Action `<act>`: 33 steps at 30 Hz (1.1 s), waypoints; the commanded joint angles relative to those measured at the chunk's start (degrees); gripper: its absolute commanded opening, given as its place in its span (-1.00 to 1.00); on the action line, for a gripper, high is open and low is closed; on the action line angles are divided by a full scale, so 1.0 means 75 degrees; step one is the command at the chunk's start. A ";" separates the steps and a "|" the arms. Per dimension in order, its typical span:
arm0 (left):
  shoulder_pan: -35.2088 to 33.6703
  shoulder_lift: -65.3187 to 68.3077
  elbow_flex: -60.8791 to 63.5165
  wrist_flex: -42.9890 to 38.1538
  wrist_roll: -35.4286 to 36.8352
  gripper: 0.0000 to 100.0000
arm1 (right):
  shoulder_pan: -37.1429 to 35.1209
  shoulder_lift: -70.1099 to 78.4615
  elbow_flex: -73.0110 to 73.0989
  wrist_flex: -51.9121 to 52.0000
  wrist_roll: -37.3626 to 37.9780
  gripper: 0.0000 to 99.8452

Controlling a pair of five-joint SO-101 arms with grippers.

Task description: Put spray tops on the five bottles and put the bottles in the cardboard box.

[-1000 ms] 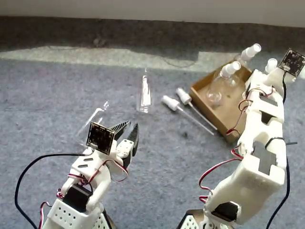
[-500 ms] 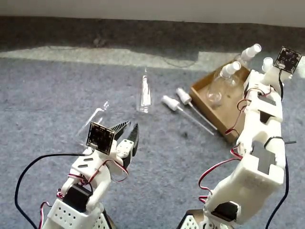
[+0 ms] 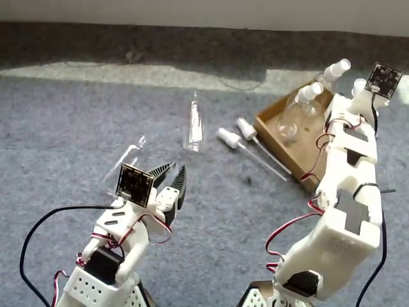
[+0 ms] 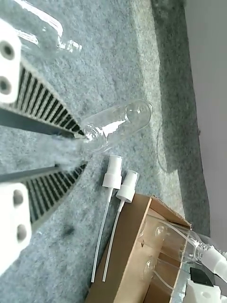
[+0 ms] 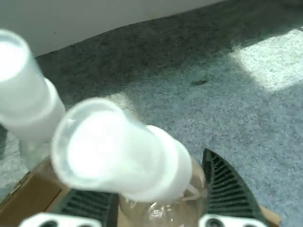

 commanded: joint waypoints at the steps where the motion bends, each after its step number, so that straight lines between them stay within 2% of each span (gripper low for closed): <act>1: -0.0064 -0.0041 0.0147 0.0000 -0.0070 -0.90 | -0.0076 -0.0182 0.0064 -0.0182 0.0094 -0.61; 15: -0.0064 -0.0041 0.0147 0.0000 -0.0070 -0.90 | -0.0041 -0.0205 0.0064 -0.0147 0.0141 -0.60; 21: -0.0064 -0.0041 0.0147 0.0000 -0.0070 -0.90 | -0.0029 -0.0217 0.0076 -0.0135 0.0094 -0.41; 25: -0.0064 -0.0041 0.0147 0.0000 -0.0070 -0.90 | -0.0029 -0.0229 0.0064 -0.0135 0.0094 -0.40; 33: -0.0053 -0.0041 0.0147 0.0000 -0.0070 -0.90 | -0.0053 -0.1436 0.0053 0.1201 0.0094 -0.40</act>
